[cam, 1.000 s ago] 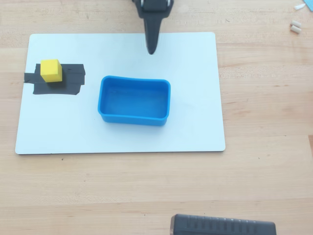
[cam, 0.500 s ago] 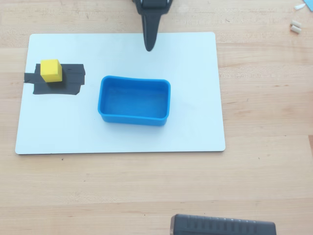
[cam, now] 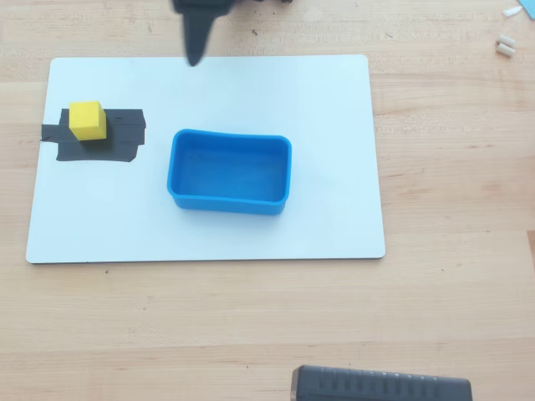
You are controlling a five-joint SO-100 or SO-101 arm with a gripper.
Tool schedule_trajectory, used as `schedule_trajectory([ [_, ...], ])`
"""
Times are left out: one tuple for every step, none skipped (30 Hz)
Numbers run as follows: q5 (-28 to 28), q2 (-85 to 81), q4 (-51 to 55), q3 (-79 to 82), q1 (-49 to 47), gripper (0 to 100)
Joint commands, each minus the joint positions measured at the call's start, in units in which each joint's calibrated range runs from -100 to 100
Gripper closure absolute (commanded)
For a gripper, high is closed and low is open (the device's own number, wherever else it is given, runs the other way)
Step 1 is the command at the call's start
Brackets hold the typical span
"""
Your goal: Pick up yellow cube and drop it in the blue rectangular bin
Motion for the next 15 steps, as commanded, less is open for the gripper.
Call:
schedule_trajectory([
  [4.4, 7.26, -0.43, -10.12, 4.65, 99],
  [5.62, 9.21, -0.59, -12.03, 5.76, 99],
  [6.2, 11.44, -0.67, -14.12, 6.88, 99],
  [6.84, 14.13, -0.67, -16.58, 8.25, 99],
  [7.42, 16.55, -0.67, -18.67, 9.28, 99],
  [8.06, 19.06, -0.67, -20.67, 10.22, 99],
  [8.55, 21.1, -0.67, -22.49, 11.08, 99],
  [8.99, 23.52, -0.76, -24.58, 12.02, 99],
  [9.23, 25.93, -0.76, -26.76, 12.97, 99],
  [9.47, 28.72, -0.76, -29.21, 13.99, 99],
  [9.72, 31.5, -0.76, -31.58, 15.02, 99],
  [10.16, 34.11, -0.76, -33.67, 15.97, 99],
  [10.6, 36.06, -1.0, -35.03, 16.65, 99],
  [11.09, 37.45, -1.42, -35.85, 17.17, 99],
  [11.58, 38.19, -1.66, -36.3, 17.34, 99],
])
